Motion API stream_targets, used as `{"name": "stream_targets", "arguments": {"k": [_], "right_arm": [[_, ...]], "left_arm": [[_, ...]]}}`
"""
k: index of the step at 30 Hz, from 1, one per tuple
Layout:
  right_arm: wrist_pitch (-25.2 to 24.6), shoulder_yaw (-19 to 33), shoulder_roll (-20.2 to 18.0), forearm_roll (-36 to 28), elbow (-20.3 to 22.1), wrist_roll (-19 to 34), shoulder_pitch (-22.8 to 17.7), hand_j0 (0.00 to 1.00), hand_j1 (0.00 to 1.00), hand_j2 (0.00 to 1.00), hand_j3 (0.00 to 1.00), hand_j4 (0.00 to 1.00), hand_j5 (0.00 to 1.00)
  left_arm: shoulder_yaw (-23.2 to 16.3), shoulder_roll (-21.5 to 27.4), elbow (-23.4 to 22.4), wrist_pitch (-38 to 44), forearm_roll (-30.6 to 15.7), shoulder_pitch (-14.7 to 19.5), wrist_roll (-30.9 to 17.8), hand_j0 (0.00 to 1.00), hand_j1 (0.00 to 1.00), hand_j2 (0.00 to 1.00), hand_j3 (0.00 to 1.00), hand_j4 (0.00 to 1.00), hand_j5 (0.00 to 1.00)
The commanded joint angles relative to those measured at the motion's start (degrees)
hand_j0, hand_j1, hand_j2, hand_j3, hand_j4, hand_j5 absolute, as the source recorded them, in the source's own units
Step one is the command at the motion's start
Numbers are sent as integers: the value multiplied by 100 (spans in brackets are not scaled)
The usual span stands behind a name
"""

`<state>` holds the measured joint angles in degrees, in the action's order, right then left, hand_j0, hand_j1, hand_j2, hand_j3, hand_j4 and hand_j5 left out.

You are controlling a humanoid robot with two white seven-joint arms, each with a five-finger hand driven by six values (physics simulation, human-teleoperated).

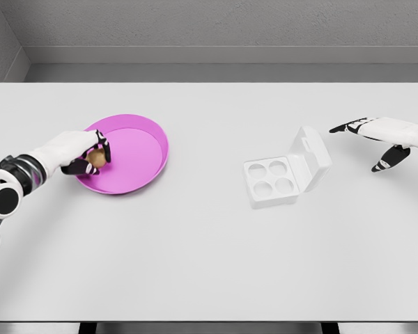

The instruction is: Pack egg into the box and close the box lid

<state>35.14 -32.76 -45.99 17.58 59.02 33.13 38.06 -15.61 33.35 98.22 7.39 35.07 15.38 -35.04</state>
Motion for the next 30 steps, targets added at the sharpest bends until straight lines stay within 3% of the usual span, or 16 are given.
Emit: {"name": "stream_targets", "arguments": {"k": [1, 9, 30], "right_arm": [[-14, -3, 3, -26, -5, -8, 0, 100, 100, 100, 100, 100, 100], [-14, -55, -6, -26, -31, 1, 9, 100, 100, 100, 100, 100, 100], [-14, -152, -112, -17, 13, 9, 44, 100, 100, 100, 100, 100, 100]], "left_arm": [[32, -4, 75, -1, -9, 0, 4, 31, 31, 31, 31, 31, 31], [252, -206, 136, -10, -62, 9, 4, 31, 31, 31, 31, 31, 31], [322, -663, 163, -19, -62, 18, 4, 28, 28, 28, 28, 28, 28]]}}
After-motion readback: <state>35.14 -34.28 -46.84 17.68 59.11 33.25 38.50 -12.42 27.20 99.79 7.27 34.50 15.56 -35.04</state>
